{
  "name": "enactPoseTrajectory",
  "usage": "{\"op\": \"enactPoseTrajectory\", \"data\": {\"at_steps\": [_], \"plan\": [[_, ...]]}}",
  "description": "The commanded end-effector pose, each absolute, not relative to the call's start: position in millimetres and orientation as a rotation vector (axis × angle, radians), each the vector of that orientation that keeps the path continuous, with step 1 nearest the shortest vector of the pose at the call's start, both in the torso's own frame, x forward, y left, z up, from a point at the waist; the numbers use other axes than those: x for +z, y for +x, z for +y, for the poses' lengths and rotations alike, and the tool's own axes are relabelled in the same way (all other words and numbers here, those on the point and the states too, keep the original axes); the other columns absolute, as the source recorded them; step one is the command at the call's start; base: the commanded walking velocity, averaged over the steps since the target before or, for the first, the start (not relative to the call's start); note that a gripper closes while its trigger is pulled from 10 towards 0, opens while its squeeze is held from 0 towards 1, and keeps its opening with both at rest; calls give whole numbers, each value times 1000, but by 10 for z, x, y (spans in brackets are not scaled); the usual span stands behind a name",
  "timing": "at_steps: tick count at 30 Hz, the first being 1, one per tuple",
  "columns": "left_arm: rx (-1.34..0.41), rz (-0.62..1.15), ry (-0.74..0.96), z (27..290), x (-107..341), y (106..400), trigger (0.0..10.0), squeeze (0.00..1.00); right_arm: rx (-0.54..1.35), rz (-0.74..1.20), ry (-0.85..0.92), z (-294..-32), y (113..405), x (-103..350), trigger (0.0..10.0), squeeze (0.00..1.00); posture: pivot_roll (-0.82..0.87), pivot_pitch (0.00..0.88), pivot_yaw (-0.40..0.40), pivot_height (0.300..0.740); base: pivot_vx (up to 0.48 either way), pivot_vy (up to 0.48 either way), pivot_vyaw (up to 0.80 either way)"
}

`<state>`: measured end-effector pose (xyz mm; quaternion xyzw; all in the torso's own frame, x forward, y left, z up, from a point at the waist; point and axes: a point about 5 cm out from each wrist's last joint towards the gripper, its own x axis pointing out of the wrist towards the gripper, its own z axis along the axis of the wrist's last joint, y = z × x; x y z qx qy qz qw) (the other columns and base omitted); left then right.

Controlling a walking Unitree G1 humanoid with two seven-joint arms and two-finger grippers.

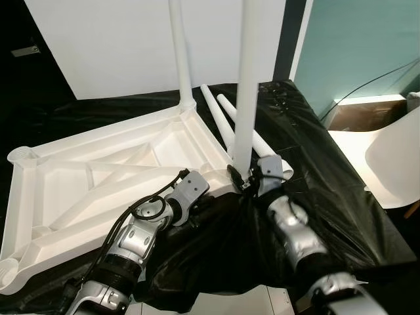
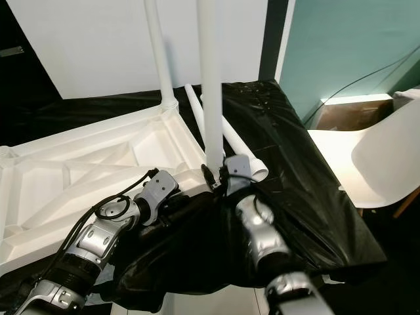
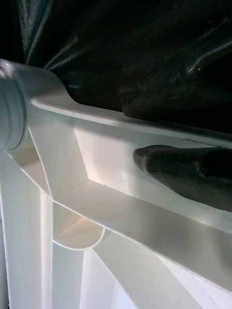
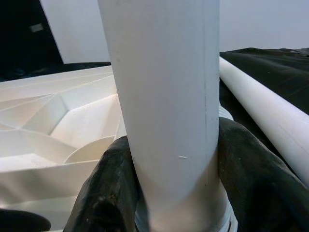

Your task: Building children table

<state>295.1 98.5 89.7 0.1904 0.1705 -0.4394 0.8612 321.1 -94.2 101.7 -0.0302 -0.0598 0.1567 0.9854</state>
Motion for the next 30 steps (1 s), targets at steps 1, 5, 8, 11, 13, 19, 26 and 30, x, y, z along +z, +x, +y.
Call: {"op": "enactPoseTrajectory", "data": {"at_steps": [1,5,8,11,13,19,26,30], "plan": [[-1027,566,367,1017,473,2667,10000,0,108,-71,-37,-1283,3260,963,0,0,-10,0,21,740,0,0,0],[-1034,570,373,1021,471,2662,10000,0,174,-78,-33,-1186,3254,966,4510,0,-13,0,30,740,0,0,0],[-1037,571,376,1028,474,2667,10000,0,270,-95,-79,-1024,3220,987,10000,0,-15,0,29,740,0,0,0],[-1035,574,379,1051,470,2668,10000,0,382,-135,-123,-975,3228,1073,10000,1000,-14,0,28,740,0,0,0],[-1032,575,378,1070,471,2666,10000,0,434,-146,-127,-980,3236,1130,10000,1000,-14,0,28,740,0,0,0],[-1031,580,381,1115,463,2651,10000,0,689,-130,-215,-1029,3319,1244,10000,0,-16,0,26,740,0,0,0],[-1056,589,378,1138,452,2615,10000,0,858,-81,-322,-1177,3414,1309,10000,0,-17,0,25,740,0,0,0],[-1092,597,371,1172,453,2565,10000,0,900,-48,-350,-1228,3449,1325,10000,0,-10,0,21,740,0,0,0]]}}
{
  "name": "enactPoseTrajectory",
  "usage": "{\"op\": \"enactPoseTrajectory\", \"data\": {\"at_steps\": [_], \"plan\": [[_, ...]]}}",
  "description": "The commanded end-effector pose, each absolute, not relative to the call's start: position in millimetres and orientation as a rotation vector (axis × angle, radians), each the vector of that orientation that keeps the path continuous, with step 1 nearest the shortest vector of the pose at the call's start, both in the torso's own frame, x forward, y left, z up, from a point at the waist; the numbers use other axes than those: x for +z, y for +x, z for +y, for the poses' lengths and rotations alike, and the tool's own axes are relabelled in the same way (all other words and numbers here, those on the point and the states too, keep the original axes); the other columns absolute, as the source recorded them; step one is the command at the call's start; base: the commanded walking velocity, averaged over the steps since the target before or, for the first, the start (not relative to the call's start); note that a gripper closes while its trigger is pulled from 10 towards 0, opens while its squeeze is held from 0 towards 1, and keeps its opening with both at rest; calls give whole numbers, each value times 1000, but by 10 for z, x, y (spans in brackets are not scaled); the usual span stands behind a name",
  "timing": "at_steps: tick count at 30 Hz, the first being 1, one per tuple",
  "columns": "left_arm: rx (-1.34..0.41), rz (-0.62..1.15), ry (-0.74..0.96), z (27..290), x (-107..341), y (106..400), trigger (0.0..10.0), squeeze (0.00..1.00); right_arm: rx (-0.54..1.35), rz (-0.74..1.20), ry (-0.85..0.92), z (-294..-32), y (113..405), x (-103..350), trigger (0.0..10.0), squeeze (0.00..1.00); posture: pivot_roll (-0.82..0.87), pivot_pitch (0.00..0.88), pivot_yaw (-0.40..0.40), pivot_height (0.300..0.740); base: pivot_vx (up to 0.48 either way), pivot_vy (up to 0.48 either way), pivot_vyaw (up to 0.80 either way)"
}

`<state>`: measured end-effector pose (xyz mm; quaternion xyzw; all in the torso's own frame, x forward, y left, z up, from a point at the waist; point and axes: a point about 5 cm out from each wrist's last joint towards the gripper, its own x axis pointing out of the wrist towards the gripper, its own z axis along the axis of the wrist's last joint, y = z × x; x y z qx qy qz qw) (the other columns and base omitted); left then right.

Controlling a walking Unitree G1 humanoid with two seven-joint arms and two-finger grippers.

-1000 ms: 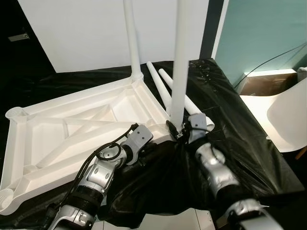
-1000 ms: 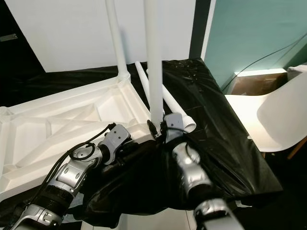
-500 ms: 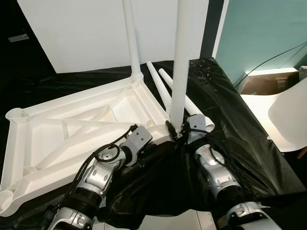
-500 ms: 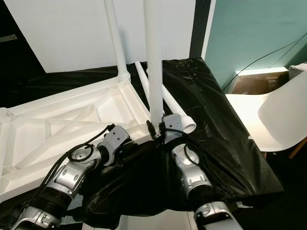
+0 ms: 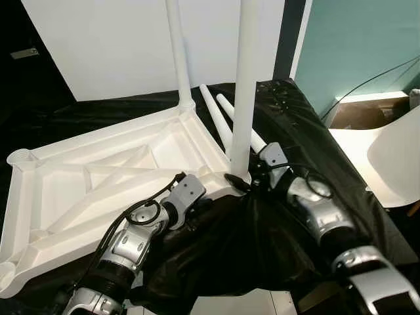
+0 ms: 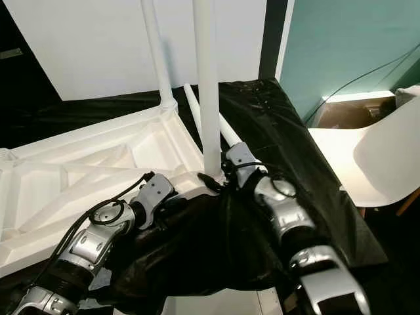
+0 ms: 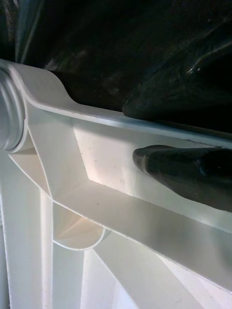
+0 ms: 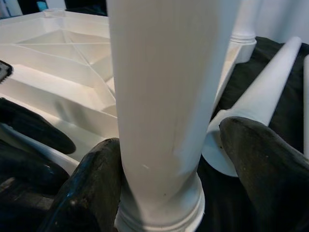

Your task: Building children table

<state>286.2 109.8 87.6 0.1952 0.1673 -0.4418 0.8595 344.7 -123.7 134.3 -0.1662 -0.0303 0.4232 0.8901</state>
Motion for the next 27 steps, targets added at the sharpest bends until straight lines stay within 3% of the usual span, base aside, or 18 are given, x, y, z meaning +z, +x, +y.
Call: {"op": "enactPoseTrajectory", "data": {"at_steps": [1,27], "plan": [[-1092,597,371,1172,453,2565,10000,0,900,-48,-350,-1228,3449,1325,10000,0,-10,0,21,740,0,0,0],[-1415,570,286,1181,558,2181,10000,0,1077,-124,-389,-1141,3452,1566,10000,0,-23,0,33,740,0,0,0]]}}
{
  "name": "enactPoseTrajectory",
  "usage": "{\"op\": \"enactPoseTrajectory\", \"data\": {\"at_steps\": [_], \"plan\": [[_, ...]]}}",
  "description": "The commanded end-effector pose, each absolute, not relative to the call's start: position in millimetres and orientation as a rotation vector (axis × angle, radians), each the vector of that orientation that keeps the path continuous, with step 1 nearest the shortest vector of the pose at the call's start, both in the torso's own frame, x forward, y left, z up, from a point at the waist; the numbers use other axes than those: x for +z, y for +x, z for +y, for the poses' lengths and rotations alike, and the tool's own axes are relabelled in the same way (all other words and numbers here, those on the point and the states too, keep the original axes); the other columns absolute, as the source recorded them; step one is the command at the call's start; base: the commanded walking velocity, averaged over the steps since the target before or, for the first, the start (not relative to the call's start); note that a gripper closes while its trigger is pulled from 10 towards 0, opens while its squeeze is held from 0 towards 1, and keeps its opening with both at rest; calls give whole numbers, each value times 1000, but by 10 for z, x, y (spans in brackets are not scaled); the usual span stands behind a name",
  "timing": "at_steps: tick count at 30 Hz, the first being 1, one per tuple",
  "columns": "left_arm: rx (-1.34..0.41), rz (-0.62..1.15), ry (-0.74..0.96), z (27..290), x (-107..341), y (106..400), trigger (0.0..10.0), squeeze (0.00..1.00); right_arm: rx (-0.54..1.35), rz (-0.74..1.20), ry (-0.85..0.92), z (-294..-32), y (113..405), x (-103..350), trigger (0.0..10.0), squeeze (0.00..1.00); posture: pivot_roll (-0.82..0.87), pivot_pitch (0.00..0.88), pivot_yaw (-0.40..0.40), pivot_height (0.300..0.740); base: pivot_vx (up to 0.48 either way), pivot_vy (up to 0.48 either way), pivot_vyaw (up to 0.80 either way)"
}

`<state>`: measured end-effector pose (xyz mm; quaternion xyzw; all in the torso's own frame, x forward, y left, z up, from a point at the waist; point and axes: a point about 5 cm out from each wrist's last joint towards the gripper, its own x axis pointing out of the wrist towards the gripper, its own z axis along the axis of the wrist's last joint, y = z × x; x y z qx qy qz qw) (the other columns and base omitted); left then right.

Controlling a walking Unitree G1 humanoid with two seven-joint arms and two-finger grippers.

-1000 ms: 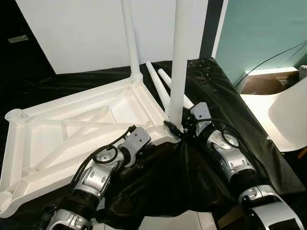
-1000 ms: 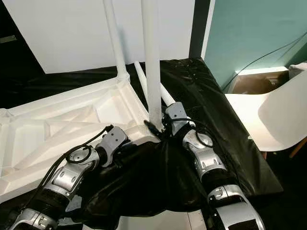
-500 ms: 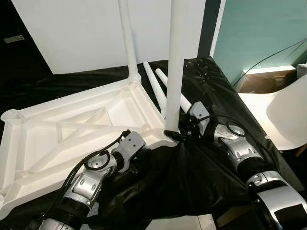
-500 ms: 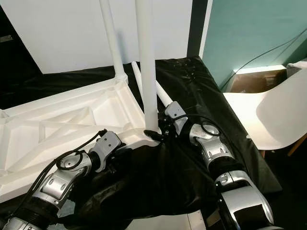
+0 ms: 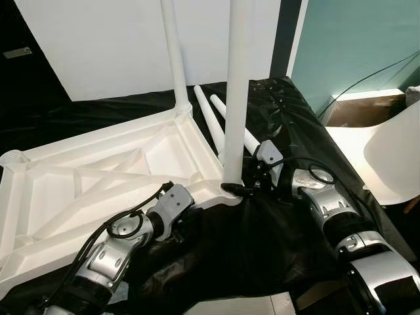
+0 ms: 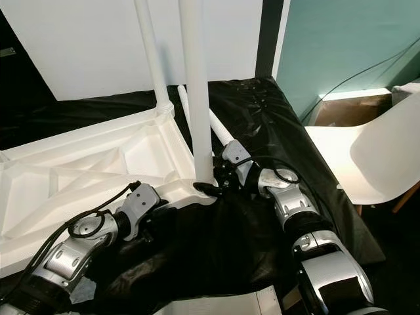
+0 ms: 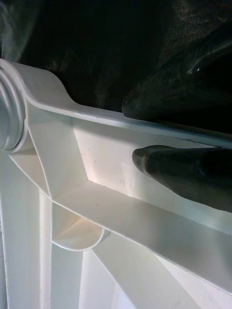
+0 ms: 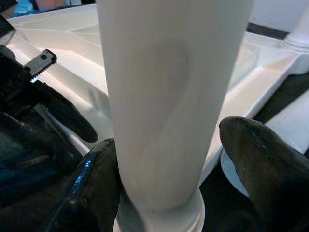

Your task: Building children table

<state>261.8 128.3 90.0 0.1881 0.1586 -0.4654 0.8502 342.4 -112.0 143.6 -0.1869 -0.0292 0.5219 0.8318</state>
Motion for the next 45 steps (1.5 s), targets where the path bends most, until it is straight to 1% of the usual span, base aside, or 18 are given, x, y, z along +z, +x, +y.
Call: {"op": "enactPoseTrajectory", "data": {"at_steps": [1,6,7,8,9,12,14,21,26,29,33,35,39,40,41,42,43,45], "plan": [[-1415,570,286,1181,558,2181,10000,0,1077,-124,-389,-1141,3452,1566,10000,0,-23,0,33,740,0,0,0],[-1459,569,291,1147,559,2157,10000,0,1129,-112,-389,-1142,3425,1560,10000,0,-33,0,37,740,0,0,0],[-1465,571,297,1140,554,2156,10000,0,1152,-95,-387,-1149,3414,1542,7137,0,-34,0,37,740,0,0,0],[-1465,571,297,1140,554,2156,10000,0,1152,-95,-387,-1149,3414,1542,7137,0,-34,0,37,740,0,0,0],[-1466,571,303,1133,551,2164,10000,0,1185,-56,-385,-1167,3391,1491,0,0,-33,0,37,740,0,0,0],[-1460,567,311,1126,552,2187,10000,0,1227,44,-374,-1231,3342,1353,0,0,-32,0,35,740,0,0,0],[-1457,567,312,1127,553,2191,10000,0,1225,59,-377,-1245,3335,1329,0,0,-32,0,35,740,0,0,0],[-1425,571,320,1148,518,2196,10000,0,1128,99,-311,-1251,3303,1204,0,0,-25,0,25,740,0,0,0],[-1396,565,320,1152,503,2207,10000,0,835,11,-188,-1040,3158,1017,0,0,-18,0,18,740,0,0,0],[-1393,564,316,1144,500,2198,10000,0,551,-62,-91,-1019,3054,935,0,0,-10,0,21,740,0,0,0],[-1392,565,315,1149,499,2195,10000,0,456,-85,-66,-1033,3034,933,0,0,-8,0,22,740,0,0,0],[-1391,569,317,1164,495,2193,10000,0,343,-110,-62,-1107,3079,981,0,0,-9,0,25,740,0,0,0],[-1390,573,320,1176,487,2195,10000,0,258,-111,-71,-1165,3102,1013,0,0,-10,0,26,740,0,0,0],[-1391,574,320,1177,484,2196,10000,0,262,-104,-70,-1152,3101,1008,667,0,-12,0,26,740,0,0,0],[-1391,574,320,1177,484,2196,10000,0,262,-104,-70,-1152,3101,1008,667,0,-12,0,26,740,0,0,0],[-1391,575,321,1176,482,2200,10000,0,281,-98,-74,-1117,3090,1003,8510,0,-13,0,27,740,0,0,0],[-1391,574,321,1173,482,2204,10000,0,335,-103,-77,-1068,3082,1014,10000,1000,-14,0,26,740,0,0,0],[-1392,573,321,1168,481,2211,10000,0,439,-112,-86,-1006,3084,1048,10000,1000,-21,0,28,740,0,0,0]]}}
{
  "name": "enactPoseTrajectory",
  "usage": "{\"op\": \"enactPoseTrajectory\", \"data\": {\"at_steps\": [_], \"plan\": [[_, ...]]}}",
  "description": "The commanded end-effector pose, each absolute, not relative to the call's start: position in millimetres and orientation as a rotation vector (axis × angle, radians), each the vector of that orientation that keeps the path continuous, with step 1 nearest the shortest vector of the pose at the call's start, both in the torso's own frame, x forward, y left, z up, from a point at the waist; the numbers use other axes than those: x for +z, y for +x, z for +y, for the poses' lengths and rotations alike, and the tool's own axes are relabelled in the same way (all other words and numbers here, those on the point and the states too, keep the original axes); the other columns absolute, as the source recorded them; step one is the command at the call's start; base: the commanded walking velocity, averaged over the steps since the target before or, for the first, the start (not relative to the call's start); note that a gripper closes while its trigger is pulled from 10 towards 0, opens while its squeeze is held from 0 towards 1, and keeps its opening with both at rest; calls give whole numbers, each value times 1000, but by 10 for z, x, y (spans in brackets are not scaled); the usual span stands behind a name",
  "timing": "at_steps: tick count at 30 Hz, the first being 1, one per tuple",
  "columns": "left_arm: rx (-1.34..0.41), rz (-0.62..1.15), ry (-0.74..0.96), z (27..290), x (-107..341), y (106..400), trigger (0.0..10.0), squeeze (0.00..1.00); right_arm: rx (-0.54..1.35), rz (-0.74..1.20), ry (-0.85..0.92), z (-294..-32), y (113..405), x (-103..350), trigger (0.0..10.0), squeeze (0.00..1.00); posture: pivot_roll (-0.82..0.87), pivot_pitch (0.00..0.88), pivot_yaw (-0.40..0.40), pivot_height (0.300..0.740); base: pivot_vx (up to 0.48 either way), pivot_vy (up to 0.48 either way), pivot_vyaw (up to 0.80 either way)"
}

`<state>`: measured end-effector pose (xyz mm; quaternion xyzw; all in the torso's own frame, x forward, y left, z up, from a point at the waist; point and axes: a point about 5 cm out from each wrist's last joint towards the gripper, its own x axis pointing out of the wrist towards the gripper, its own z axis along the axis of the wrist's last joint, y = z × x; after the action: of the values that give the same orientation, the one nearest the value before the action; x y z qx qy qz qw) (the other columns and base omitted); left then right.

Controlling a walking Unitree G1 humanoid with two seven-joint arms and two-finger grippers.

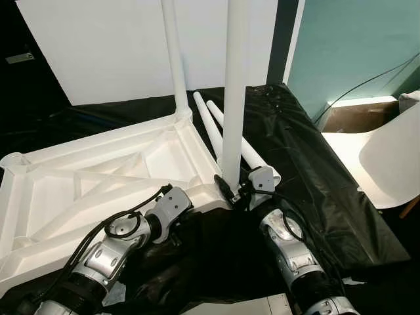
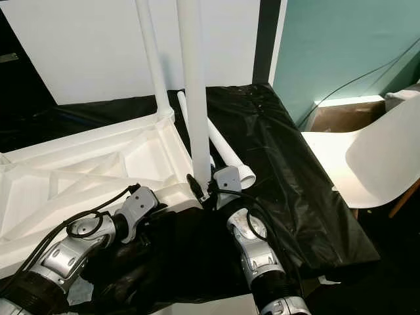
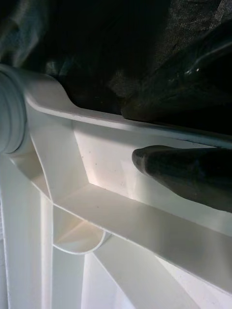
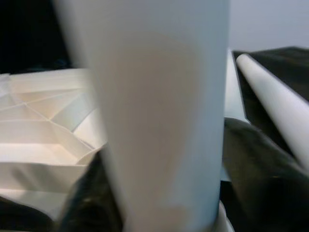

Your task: Building children table

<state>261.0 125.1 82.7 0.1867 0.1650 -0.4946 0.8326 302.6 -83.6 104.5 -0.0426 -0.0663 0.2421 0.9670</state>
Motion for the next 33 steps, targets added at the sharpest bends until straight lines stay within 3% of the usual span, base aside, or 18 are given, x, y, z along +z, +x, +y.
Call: {"op": "enactPoseTrajectory", "data": {"at_steps": [1,4,5,6,12,20,21,22,23,33], "plan": [[-1393,572,320,1166,481,2213,10000,0,475,-116,-92,-987,3087,1063,10000,1000,-21,0,28,740,0,0,0],[-1394,572,320,1162,480,2213,10000,0,535,-121,-119,-976,3100,1090,10000,1000,-25,0,29,740,0,0,0],[-1396,571,320,1159,479,2214,10000,0,602,-117,-150,-983,3120,1110,10000,176,-28,0,28,740,0,0,0],[-1398,571,320,1156,479,2215,10000,0,662,-118,-183,-1001,3137,1133,10000,0,-28,0,29,740,0,0,0],[-1405,568,319,1145,476,2212,10000,0,958,-54,-314,-1168,3200,1229,10000,0,-30,0,31,740,0,0,0],[-1405,567,319,1150,478,2203,10000,0,1087,57,-438,-1353,3314,1209,10000,0,-20,0,27,740,0,0,0],[-1404,566,318,1150,478,2203,10000,0,1092,54,-461,-1368,3335,1225,4706,0,-17,0,26,740,0,0,0],[-1403,565,317,1150,479,2202,10000,0,1095,52,-476,-1377,3349,1237,4706,0,-17,0,26,740,0,0,0],[-1402,564,316,1150,478,2201,10000,0,1099,44,-481,-1385,3362,1260,0,0,-16,0,26,740,0,0,0],[-1397,561,314,1146,480,2193,10000,0,1115,71,-447,-1440,3383,1262,0,0,-15,0,25,740,0,0,0]]}}
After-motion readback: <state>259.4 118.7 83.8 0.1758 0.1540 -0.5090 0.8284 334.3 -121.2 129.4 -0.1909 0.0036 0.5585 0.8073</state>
